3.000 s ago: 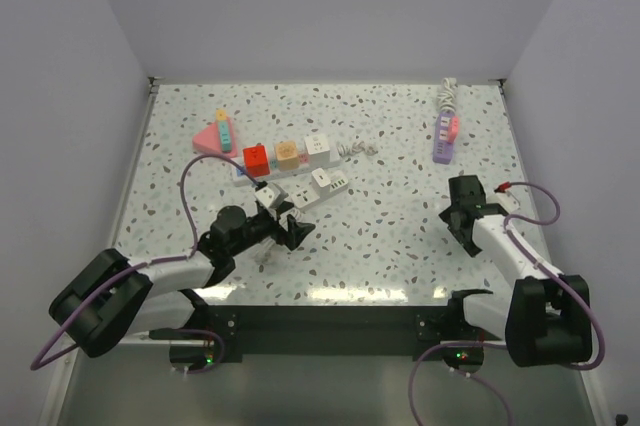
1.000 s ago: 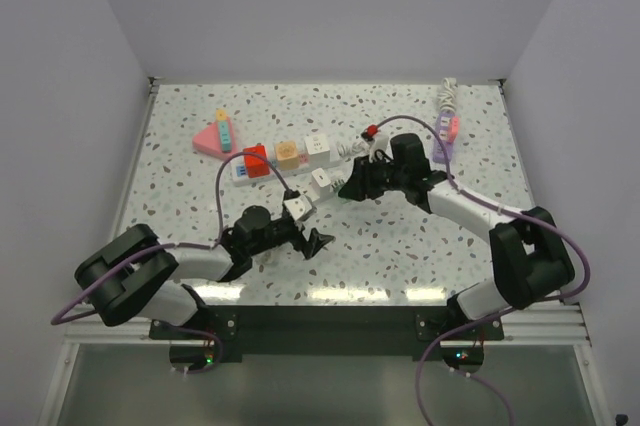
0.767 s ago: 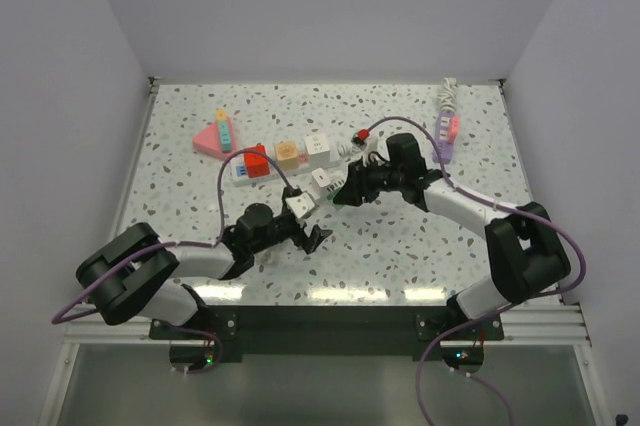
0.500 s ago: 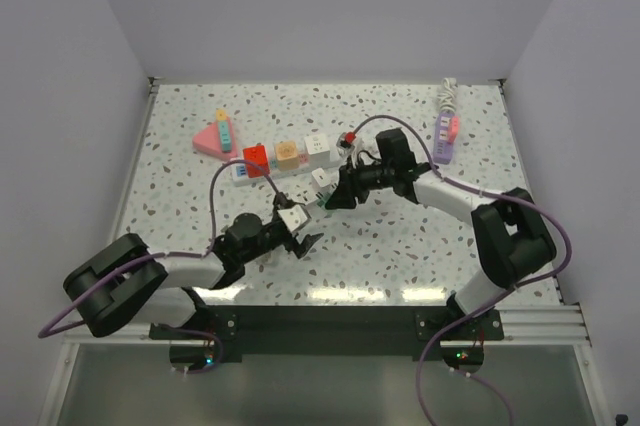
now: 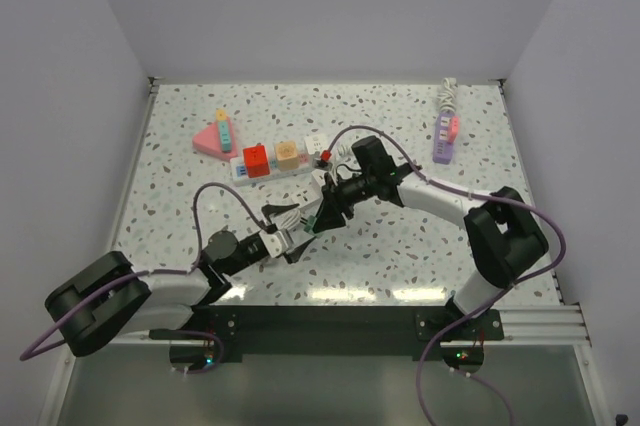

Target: Insert the plug

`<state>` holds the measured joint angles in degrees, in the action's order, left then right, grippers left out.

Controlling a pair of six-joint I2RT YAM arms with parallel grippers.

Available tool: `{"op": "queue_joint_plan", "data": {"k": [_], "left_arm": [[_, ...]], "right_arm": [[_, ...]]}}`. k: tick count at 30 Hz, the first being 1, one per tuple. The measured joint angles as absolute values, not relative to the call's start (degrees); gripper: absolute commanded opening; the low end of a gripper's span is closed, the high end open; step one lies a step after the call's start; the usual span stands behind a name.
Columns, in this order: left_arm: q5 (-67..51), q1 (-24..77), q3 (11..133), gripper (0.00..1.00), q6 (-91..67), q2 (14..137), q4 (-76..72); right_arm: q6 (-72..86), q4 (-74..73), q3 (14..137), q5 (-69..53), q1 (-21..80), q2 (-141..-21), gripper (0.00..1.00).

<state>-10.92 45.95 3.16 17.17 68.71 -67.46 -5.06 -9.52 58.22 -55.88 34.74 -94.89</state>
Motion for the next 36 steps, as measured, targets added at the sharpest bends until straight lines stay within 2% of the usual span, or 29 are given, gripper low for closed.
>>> {"op": "queue_joint_plan", "data": {"k": [10,16,30,36], "left_arm": [[-24.9,46.2,2.9,0.75,19.0,63.5,-68.1],[-33.2,46.2,2.9,0.76,19.1,64.5,-67.0],[-31.1,46.2,3.4,0.78,20.6,67.1,-66.3],[-29.8,46.2,5.6,0.72,20.9,70.3,-65.1]], "right_arm": [[-6.8,-12.0,59.3,-59.9,35.5,-96.3,0.0],[-8.0,-13.0,59.6,-62.8,35.5,-96.4,0.0],[-10.1,-14.4,59.5,-65.1,35.6,-96.4,0.0],[-10.5,-14.4,59.5,-65.3,36.0,-96.3,0.0]]}}
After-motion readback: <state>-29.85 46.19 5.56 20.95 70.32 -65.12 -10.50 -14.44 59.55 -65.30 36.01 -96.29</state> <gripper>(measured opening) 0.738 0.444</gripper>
